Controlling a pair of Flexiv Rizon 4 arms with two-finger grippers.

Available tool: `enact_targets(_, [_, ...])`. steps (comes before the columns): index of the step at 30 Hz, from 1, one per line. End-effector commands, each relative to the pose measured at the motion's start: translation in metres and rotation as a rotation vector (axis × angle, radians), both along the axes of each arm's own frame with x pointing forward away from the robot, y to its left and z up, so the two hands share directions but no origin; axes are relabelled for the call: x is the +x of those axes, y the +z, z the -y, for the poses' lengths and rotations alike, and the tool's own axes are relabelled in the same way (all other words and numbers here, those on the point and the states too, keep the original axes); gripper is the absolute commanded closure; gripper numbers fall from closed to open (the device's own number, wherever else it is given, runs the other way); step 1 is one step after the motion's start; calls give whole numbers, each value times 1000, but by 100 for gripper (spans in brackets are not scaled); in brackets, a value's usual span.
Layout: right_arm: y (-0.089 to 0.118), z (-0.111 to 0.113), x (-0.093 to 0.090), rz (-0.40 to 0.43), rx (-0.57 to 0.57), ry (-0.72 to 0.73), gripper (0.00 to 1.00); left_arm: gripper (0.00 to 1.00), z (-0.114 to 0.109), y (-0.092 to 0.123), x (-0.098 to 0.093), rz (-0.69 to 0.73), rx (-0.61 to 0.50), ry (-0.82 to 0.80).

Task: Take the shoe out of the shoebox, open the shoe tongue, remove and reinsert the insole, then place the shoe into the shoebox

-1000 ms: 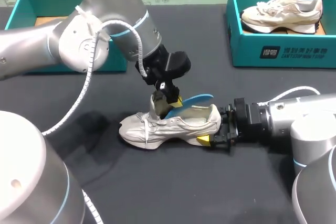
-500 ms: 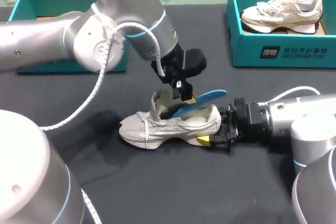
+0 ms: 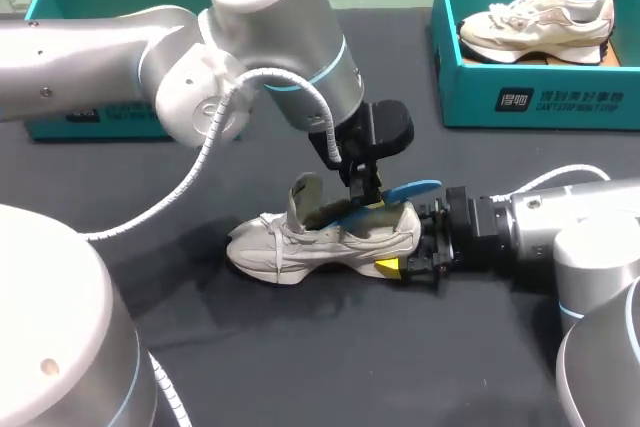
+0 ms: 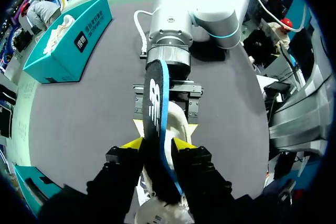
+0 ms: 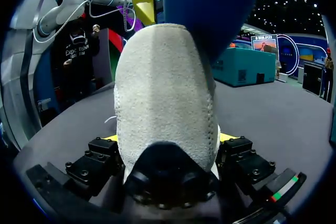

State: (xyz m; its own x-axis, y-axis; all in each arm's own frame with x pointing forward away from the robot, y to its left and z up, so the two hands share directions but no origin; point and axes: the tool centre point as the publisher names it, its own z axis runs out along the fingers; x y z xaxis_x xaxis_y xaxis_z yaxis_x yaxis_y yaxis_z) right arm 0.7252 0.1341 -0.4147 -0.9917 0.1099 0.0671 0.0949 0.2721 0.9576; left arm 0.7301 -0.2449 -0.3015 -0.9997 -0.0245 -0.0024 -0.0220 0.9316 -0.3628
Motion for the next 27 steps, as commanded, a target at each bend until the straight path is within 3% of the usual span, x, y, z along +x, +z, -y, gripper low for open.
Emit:
enact_targets(1, [-2,0,-1,-1,-4,-1,100,59,-9,4,-8,26,-7,14])
enact_targets(13, [-2,0,-1,-1,-4,-1,100,50,-2,12,-16,109,-16,85])
enact_targets(20, [-2,0,-1,-1,-4,-1,100,30,6,6,-16,153,-20,128])
enact_targets(27, [-2,0,-1,-1,-4,-1,100,29,8,0,-10,169,-8,150])
